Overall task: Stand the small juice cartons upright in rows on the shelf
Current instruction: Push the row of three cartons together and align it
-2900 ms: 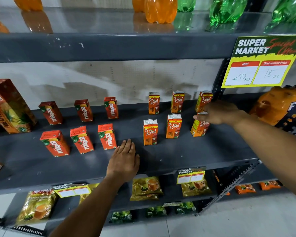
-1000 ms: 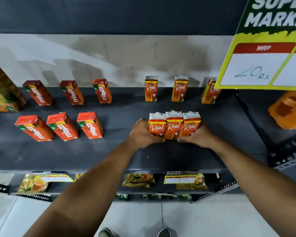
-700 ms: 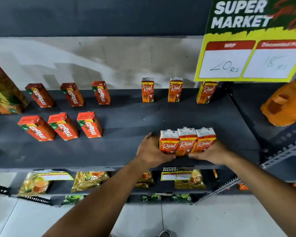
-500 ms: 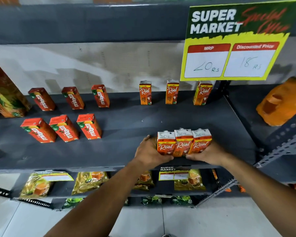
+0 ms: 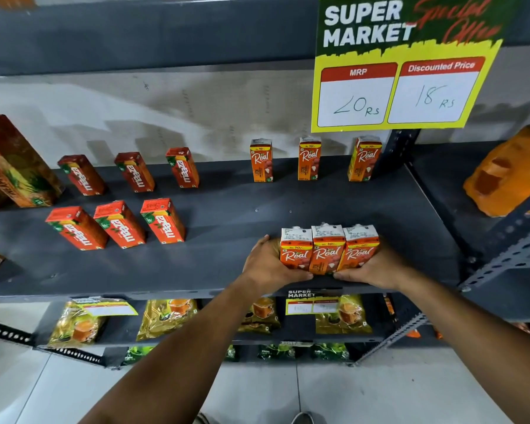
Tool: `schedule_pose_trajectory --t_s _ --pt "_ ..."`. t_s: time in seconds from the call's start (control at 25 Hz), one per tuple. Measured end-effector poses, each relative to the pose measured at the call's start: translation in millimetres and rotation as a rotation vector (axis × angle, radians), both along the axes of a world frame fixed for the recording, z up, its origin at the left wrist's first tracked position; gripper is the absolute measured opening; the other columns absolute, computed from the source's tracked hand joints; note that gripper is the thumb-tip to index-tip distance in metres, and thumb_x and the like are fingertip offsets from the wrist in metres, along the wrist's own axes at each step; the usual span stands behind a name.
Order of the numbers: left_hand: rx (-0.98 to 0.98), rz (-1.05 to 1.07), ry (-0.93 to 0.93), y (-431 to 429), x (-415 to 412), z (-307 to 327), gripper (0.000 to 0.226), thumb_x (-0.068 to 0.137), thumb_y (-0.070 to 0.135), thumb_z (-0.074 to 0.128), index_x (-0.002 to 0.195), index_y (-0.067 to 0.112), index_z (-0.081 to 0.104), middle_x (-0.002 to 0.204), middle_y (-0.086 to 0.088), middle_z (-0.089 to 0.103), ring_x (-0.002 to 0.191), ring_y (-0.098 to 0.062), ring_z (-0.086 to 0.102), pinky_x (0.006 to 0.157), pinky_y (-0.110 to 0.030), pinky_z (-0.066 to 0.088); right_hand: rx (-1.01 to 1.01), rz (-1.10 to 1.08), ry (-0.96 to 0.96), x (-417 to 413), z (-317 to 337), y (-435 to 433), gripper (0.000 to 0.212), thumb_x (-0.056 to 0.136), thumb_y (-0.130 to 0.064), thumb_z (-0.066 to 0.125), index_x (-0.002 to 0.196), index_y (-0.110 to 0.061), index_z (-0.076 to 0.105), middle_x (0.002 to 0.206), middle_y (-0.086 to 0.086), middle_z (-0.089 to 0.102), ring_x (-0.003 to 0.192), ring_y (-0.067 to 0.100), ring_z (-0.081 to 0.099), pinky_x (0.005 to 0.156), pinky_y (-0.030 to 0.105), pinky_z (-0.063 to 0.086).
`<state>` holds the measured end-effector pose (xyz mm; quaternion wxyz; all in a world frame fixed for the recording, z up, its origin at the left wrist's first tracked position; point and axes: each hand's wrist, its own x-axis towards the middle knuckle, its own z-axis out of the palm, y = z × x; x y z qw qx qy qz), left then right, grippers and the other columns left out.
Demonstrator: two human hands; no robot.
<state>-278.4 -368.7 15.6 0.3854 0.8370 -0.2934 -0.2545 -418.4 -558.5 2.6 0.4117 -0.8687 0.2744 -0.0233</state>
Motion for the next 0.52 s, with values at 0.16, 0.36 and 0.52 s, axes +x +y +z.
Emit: schedule_pose_trajectory --t_s 0.16,0.36,0.52 --pt "-0.002 0.0 -0.009 0.6 -1.0 1.3 0.056 0.049 0.035 0.094 0.081 0.048 0.051 0.113 0.008 0.067 0.116 -0.016 0.056 0.108 -0.044 0.04 0.002 0.027 -0.025 -1.2 6.0 3.3 0.062 0.056 -0.022 0.092 0.11 -0.023 0.063 0.096 -0.013 0.063 0.083 -0.009 0.055 0.076 0.009 0.044" --pt "0.004 -0.013 -0.002 0.0 1.1 -5.7 0.062 0.045 0.045 0.093 0.093 0.048 0.054 0.118 0.009 0.066 0.119 -0.016 0.055 0.108 -0.046 0.04 0.021 0.034 -0.026 -2.1 10.5 6.0 0.054 0.056 -0.022 0.092 0.101 -0.03 0.063 0.09 -0.018 0.064 0.086 -0.005 0.06 0.076 0.01 0.046" --pt "-0.004 -0.013 -0.014 0.6 0.9 -7.4 0.067 0.047 0.044 0.092 0.103 0.046 0.055 0.118 0.008 0.065 0.115 -0.015 0.057 0.105 -0.046 0.043 0.012 0.0 -0.028 -3.6 6.4 5.1 0.062 0.053 -0.026 0.093 0.107 -0.028 0.063 0.096 -0.014 0.066 0.088 -0.001 0.06 0.075 0.013 0.043"
